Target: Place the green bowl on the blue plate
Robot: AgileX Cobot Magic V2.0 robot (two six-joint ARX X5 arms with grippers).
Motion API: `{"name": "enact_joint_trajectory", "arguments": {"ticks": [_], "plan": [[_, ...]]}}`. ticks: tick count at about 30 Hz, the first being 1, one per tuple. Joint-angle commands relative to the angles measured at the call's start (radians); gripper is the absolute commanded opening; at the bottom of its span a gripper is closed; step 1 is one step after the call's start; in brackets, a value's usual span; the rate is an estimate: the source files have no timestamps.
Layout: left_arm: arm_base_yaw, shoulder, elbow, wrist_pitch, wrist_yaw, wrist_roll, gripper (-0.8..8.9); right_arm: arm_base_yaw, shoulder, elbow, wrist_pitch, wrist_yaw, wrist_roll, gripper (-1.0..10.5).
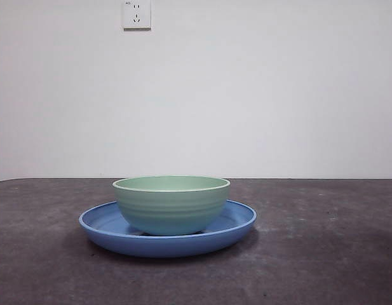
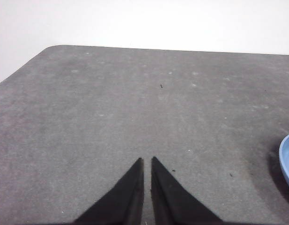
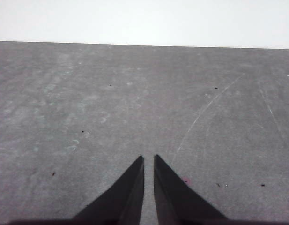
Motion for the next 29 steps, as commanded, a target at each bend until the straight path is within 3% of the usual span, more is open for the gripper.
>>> {"name": "enact_joint_trajectory", "arguments": {"ticks": [1,29], "plan": [[0.001,-0.002,-0.021,-0.005,-0.005,0.004,0.26,0.001,-0.001,-0.005,-0.006,-0.002,0.000,0.3],[0.001,-0.002,-0.021,-0.005,-0.005,0.004,0.26,0.001,-0.001,-0.005,0.017,-0.001,-0.001,0.3]]}}
